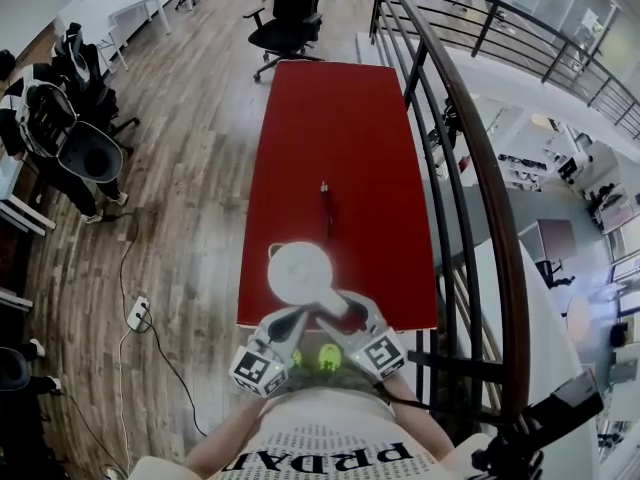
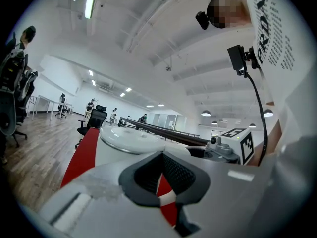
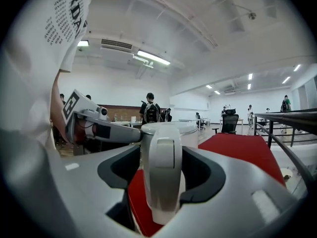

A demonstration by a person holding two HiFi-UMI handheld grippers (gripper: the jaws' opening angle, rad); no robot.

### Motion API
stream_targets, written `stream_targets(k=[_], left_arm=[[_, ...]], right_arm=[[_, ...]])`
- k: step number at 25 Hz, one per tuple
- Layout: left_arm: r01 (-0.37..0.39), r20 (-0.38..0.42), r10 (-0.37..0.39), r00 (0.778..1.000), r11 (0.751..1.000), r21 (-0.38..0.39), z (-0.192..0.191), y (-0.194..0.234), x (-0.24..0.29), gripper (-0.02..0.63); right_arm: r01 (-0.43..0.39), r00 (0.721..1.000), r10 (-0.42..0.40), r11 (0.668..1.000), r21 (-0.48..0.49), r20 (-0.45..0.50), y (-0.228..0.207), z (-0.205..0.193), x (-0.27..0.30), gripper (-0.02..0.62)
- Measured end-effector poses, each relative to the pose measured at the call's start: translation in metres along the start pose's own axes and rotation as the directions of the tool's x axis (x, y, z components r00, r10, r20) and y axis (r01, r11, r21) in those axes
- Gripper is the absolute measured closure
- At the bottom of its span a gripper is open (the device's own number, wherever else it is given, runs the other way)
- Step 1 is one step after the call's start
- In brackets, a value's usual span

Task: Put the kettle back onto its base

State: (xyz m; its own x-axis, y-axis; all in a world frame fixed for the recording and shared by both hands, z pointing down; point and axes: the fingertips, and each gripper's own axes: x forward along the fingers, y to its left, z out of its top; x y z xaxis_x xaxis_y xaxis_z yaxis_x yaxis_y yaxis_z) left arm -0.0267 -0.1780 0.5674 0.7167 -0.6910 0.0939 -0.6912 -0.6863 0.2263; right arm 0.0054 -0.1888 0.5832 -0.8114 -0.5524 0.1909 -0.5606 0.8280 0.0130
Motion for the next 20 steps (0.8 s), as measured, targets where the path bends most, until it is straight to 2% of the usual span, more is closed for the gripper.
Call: stream_targets(k=[11,13,16,18,20], left_arm=[[0.014,0.048,-0.016,0.999,0.998,0.056,0.045,-0.001,0.010,0.615],[0.009,0.056,-0.012,0.998,0.998,0.056,0.051,-0.002,0.014,0.615],[0.014,0.067,-0.018,0.998,0.998,0.065,0.056,-0.005,0.018,0.615],[0.016,0.076,-0.021,0.997,0.998,0.069,0.059,-0.006,0.019,0.615],[0.009,0.083,-0.015,0.996,0.998,0.068,0.062,-0.005,0.019,0.615]], right_arm=[[0.037,0.998,-0.033,0.995,-0.089,0.045,-0.014,0.056,-0.011,0.338],[0.040,0.999,-0.036,0.991,-0.128,0.037,-0.014,0.061,-0.012,0.392],[0.043,0.999,-0.038,0.985,-0.165,0.037,-0.013,0.067,-0.014,0.525],[0.057,0.998,-0.053,0.983,-0.174,0.030,-0.013,0.070,-0.014,0.586],[0.079,0.997,-0.076,0.981,-0.179,0.024,-0.016,0.073,-0.013,0.586]])
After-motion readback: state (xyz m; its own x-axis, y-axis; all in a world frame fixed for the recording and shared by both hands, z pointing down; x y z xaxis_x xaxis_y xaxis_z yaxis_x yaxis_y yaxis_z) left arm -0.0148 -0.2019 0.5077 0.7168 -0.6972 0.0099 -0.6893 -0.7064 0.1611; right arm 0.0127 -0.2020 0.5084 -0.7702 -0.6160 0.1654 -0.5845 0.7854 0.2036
